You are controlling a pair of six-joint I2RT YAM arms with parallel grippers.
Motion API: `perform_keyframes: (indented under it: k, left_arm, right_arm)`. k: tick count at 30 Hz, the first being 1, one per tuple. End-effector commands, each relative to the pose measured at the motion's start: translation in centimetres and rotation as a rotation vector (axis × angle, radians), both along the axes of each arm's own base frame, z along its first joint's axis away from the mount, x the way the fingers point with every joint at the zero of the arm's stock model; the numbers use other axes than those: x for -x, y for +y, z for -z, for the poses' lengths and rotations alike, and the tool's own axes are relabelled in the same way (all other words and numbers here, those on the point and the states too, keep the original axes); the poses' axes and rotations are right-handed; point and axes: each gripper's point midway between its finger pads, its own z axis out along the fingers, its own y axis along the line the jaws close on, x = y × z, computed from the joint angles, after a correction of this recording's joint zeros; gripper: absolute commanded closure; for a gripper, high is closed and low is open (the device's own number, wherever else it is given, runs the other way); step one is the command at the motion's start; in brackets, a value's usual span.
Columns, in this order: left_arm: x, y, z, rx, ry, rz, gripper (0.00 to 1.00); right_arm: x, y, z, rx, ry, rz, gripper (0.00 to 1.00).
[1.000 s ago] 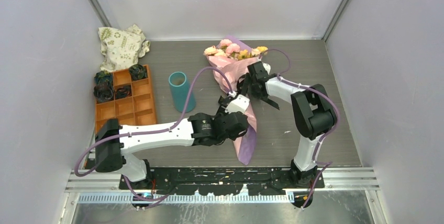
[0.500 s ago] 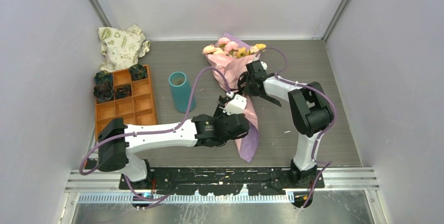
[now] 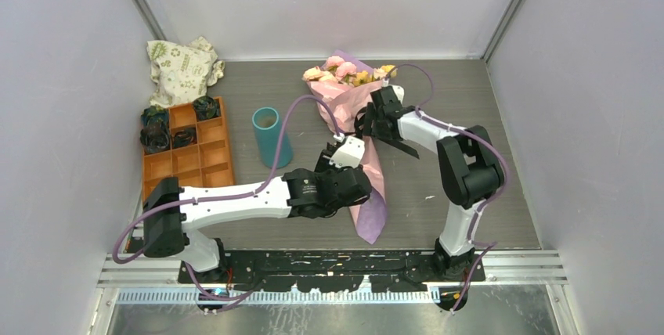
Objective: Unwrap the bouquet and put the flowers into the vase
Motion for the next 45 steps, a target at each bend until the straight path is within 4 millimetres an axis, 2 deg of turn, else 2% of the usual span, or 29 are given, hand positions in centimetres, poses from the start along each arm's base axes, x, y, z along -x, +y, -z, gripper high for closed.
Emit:
perform_keyframes:
  k: [1, 8, 10, 12, 14, 19, 21, 24, 28, 32, 35, 40, 42, 45]
  left_arm:
    - [-0.5, 0.0, -2.2, 0.049, -0.037, -0.037, 0.46]
    - [-0.5, 0.6, -2.5, 0.060, -0.046, -0.041, 0.46]
    - [-0.5, 0.5, -2.5, 0.064, -0.046, -0.038, 0.46]
    - [-0.5, 0.4, -2.5, 0.065, -0.042, -0.036, 0.46]
    - [-0.4, 0.3, -2.3, 0.059, -0.037, -0.033, 0.46]
    - [-0.4, 0.1, -2.1, 0.054, -0.033, -0.031, 0.46]
    - [-0.5, 0.0, -1.9, 0.052, -0.033, -0.029, 0.46]
    - [-0.6, -0.2, -1.5, 0.043, -0.033, -0.028, 0.46]
    - [-0.8, -0.8, -0.6, 0.035, -0.034, -0.036, 0.46]
    - [-1.6, -1.5, 0.3, 0.026, -0.032, -0.046, 0.46]
    - [-3.2, -1.5, 0.5, 0.029, -0.026, -0.083, 0.48]
    - [-6.9, -1.0, -0.6, 0.073, -0.022, -0.140, 0.46]
    - [-8.3, -0.9, -1.2, 0.080, -0.035, -0.146, 0.39]
    - [-10.1, -0.9, -1.4, 0.077, -0.062, -0.147, 0.30]
  right_arm:
    - [-2.4, 0.7, 0.5, 0.040, -0.022, -0.086, 0.24]
    - [-2.6, 3.0, 1.4, -0.090, -0.017, -0.226, 0.25]
    - [-2.4, 3.8, 2.0, -0.143, 0.005, -0.265, 0.29]
    - [-2.2, 3.6, 3.1, -0.158, 0.048, -0.270, 0.39]
    - [-1.9, 3.4, 4.2, -0.167, 0.087, -0.260, 0.54]
    - [-0.8, 2.8, 6.1, -0.169, 0.140, -0.226, 0.74]
    - [-0.6, 2.5, 6.3, -0.163, 0.144, -0.210, 0.85]
    - [-0.6, 2.4, 5.5, -0.169, 0.131, -0.191, 0.96]
    - [-0.6, 2.4, 1.8, -0.200, 0.063, -0.164, 0.99]
    - [0.0, 1.8, -4.0, -0.219, -0.033, -0.132, 0.99]
    - [0.8, 1.2, -9.0, -0.232, -0.121, -0.125, 0.99]
    - [2.9, 0.4, -16.7, -0.269, -0.278, -0.133, 0.99]
    - [3.9, -0.1, -19.0, -0.267, -0.322, -0.139, 0.99]
    - [5.0, -0.6, -20.7, -0.259, -0.343, -0.151, 0.99]
